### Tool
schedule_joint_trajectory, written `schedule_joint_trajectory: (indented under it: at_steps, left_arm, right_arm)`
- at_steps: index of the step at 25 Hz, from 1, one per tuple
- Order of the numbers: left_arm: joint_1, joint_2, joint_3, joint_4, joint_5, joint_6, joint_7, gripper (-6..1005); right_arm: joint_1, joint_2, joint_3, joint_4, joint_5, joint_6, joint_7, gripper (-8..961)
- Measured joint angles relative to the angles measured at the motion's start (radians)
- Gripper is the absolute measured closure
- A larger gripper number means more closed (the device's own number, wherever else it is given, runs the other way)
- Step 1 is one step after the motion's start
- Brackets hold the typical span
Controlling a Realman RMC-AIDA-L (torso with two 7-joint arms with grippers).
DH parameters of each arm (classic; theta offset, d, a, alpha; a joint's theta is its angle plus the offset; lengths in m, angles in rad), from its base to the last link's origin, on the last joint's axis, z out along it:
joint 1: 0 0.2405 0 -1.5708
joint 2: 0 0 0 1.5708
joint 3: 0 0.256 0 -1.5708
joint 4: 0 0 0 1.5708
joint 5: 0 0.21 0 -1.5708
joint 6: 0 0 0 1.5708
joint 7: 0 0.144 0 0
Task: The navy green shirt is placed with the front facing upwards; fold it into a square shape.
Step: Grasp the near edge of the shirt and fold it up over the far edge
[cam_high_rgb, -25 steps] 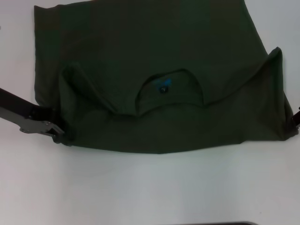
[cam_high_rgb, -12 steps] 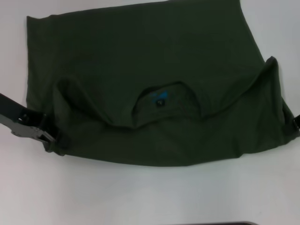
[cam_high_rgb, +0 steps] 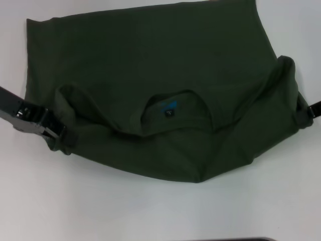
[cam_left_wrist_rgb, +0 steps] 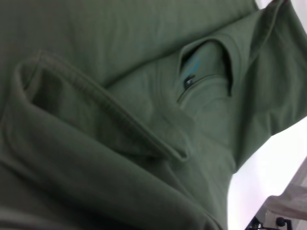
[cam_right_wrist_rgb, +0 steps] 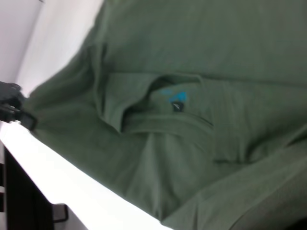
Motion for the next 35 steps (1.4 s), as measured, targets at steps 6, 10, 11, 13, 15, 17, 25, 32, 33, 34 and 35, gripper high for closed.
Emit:
schedule_joint_trajectory:
  at_steps: [6, 10, 11, 13, 15, 17, 25, 32, 33, 34, 35]
  left_arm:
    - [-0.009, 0.012, -0.136, 0.013, 0.0, 0.053, 0.043, 959]
    - [-0.012, 0.042, -0.177, 0.016, 0.001, 0.054, 0.028, 958]
    - [-0.013, 0.049, -0.178, 0.017, 0.002, 0.049, 0.016, 958]
    - [-0.015, 0.058, -0.178, 0.021, 0.007, 0.039, -0.008, 958]
    - [-0.016, 0.064, -0.173, 0.026, 0.011, 0.022, -0.038, 958]
    - [-0.016, 0.068, -0.172, 0.027, 0.017, 0.013, -0.052, 958]
    - [-0.004, 0.067, -0.193, 0.074, 0.027, 0.013, -0.063, 958]
    - [-0.008, 0.067, -0.219, 0.097, 0.02, 0.035, -0.055, 959]
    - [-0.008, 0.066, -0.216, 0.096, 0.022, 0.035, -0.055, 959]
    - [-0.007, 0.064, -0.213, 0.096, 0.023, 0.035, -0.054, 959]
    - [-0.007, 0.064, -0.212, 0.096, 0.023, 0.035, -0.054, 959]
  right_arm:
    - [-0.018, -0.02, 0.002, 0.008, 0.086, -0.01, -0.005, 921]
    - [-0.044, -0.058, 0.002, 0.012, 0.161, -0.011, 0.006, 921]
    - [-0.05, -0.067, 0.004, 0.012, 0.181, -0.011, 0.011, 921]
    - [-0.058, -0.083, 0.009, 0.011, 0.215, -0.011, 0.019, 921]
    - [-0.066, -0.098, 0.011, 0.009, 0.261, -0.012, 0.026, 921]
    - [-0.073, -0.114, 0.011, 0.008, 0.305, -0.012, 0.033, 921]
    - [-0.09, -0.153, 0.011, 0.003, 0.394, -0.011, 0.054, 921]
    - [-0.091, -0.15, 0.006, 0.003, 0.395, -0.008, 0.054, 922]
    - [-0.093, -0.149, 0.004, 0.003, 0.394, -0.008, 0.054, 922]
    - [-0.094, -0.148, 0.002, 0.003, 0.393, -0.007, 0.054, 922]
    - [-0.095, -0.148, 0.002, 0.004, 0.392, -0.007, 0.054, 922]
